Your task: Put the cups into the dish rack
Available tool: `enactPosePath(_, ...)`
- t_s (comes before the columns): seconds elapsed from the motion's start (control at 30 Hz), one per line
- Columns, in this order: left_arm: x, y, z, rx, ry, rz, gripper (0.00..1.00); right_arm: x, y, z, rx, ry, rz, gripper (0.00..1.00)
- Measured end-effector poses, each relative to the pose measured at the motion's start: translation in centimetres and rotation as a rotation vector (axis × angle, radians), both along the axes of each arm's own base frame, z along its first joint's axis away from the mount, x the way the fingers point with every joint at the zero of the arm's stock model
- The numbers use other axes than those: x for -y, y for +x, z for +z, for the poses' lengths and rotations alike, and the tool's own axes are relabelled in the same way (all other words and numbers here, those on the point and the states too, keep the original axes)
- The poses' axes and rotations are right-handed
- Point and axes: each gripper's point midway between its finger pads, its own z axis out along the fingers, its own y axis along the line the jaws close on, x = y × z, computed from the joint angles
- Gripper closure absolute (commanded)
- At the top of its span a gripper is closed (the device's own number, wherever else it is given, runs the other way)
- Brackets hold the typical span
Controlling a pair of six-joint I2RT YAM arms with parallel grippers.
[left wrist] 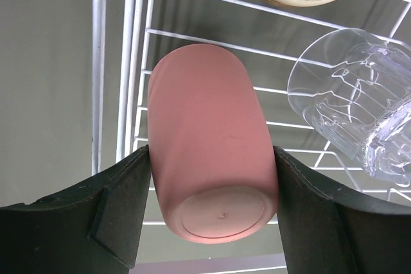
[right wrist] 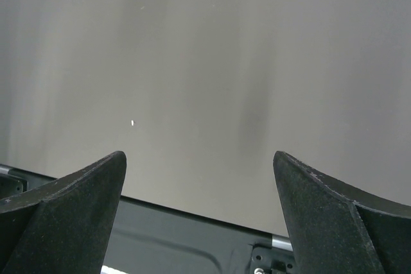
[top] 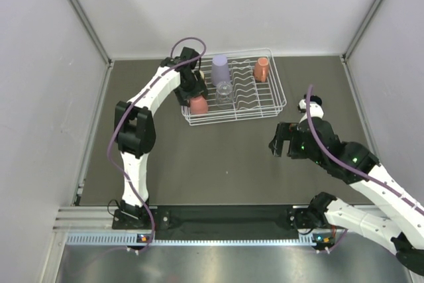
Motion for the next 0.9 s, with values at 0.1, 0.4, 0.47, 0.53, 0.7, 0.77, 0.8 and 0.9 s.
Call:
enactPosePath(0.1, 0.02, 0.16, -0.14, -0.003, 0.007, -0.023, 0.95, -0.15, -0.06, -0.09, -0.003, 0.01, 0.002, 0.04)
enactPosePath(0.4, -0.08, 0.44, -0.23, 0.004, 0.014, -0.072, 0.74, -0.25, -0.11, -0.43, -0.008, 0.009, 0.007, 0.04)
enactPosePath(0.47, -0.12, 0.48, -0.22, 0.006, 0.016, -0.078, 0.72, -0.25, -0.11, -0.43, -0.009, 0.009, 0.008, 0.04)
enactPosePath(0.53, -0.2, 0.52, -0.22, 0.007, 0.018, -0.08, 0.66, -0.26, -0.12, -0.43, -0.009, 0.01, 0.008, 0.04)
enactPosePath(0.7, -0.27, 0.59, -0.21, 0.009, 0.017, -0.081, 0.54, -0.26, -0.17, -0.35, -0.006, 0.013, 0.01, 0.04)
enactPosePath(0.77, -0.27, 0.59, -0.21, 0.009, 0.017, -0.081, 0.54, -0.24, -0.2, -0.29, -0.004, 0.015, 0.011, 0.04)
enactPosePath(0.8, -0.27, 0.59, -0.21, 0.009, 0.017, -0.081, 0.54, -0.23, -0.21, -0.27, -0.003, 0.015, 0.011, 0.04)
enactPosePath(0.9, -0.27, 0.59, -0.21, 0.009, 0.017, -0.081, 0.53, -0.23, -0.21, -0.27, -0.003, 0.015, 0.011, 0.04)
